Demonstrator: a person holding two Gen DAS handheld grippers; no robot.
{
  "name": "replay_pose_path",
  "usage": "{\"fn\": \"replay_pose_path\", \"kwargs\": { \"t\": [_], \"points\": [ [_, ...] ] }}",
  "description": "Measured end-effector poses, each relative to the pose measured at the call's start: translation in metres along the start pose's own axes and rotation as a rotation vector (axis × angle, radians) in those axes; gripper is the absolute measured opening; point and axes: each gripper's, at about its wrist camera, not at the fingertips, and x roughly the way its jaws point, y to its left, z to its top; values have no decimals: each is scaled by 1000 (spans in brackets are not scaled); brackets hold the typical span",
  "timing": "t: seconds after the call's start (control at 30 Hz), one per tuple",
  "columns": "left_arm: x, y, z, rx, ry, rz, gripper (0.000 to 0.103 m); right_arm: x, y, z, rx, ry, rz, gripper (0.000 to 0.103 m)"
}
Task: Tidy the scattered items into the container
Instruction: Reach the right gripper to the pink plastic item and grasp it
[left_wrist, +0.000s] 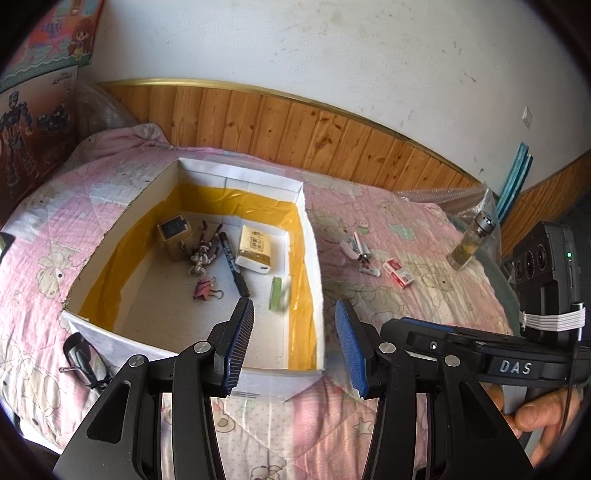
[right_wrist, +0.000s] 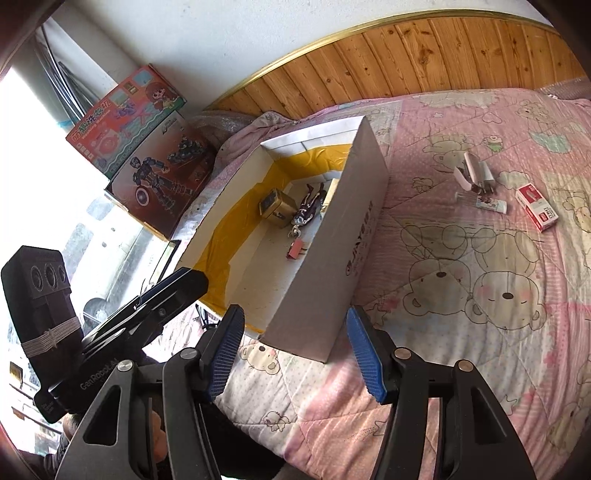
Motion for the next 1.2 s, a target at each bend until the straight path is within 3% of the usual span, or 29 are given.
{"fn": "replay_pose_path", "kwargs": {
  "t": [0.13, 0.5, 0.87, 1.2],
  "points": [
    [5, -23, 2, 26, 9, -35, 49, -12, -26, 7, 47, -54, -27, 45],
    [35, -77, 9, 88, 44, -102, 49, -13, -104, 49, 152, -129, -101, 44],
    [99, -100, 17, 156, 100, -166, 49, 51, -172, 100, 200, -100, -176, 42],
    [130, -79, 3, 126, 164, -199, 49, 106, -199, 125, 161, -57, -239, 40]
  ]
}}
